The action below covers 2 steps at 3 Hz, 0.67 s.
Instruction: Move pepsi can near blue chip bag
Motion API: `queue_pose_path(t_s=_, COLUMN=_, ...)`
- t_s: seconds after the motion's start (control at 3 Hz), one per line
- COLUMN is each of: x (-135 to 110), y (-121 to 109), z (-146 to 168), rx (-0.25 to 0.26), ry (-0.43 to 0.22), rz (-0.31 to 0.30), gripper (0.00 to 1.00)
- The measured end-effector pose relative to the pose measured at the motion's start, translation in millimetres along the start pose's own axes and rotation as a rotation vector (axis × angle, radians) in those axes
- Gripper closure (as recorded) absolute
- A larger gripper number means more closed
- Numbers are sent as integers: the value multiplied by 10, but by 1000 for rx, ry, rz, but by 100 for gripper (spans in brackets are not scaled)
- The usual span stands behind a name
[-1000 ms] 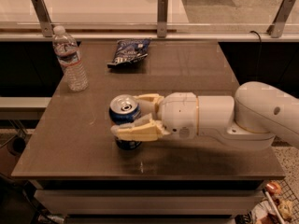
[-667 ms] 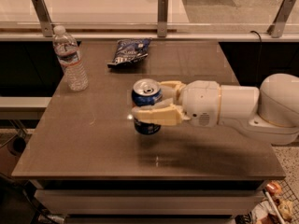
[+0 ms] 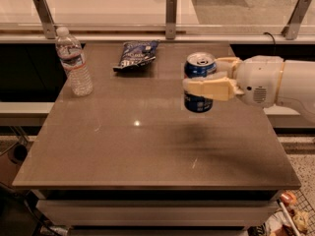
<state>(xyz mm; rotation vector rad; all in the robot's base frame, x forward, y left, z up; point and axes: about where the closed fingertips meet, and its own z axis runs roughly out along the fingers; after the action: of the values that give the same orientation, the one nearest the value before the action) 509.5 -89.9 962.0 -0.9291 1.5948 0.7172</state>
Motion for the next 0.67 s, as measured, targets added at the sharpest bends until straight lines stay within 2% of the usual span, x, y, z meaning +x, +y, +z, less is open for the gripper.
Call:
queue_pose_path(t_s=0.33, x=-54, y=-317, z=-161, rx=129, ry=-6, rz=-2, gripper=100)
queue_pose_path(t_s=0.67, x=-119, y=-587, z=-110, rx=240, ry=-57, rz=-41, gripper=100)
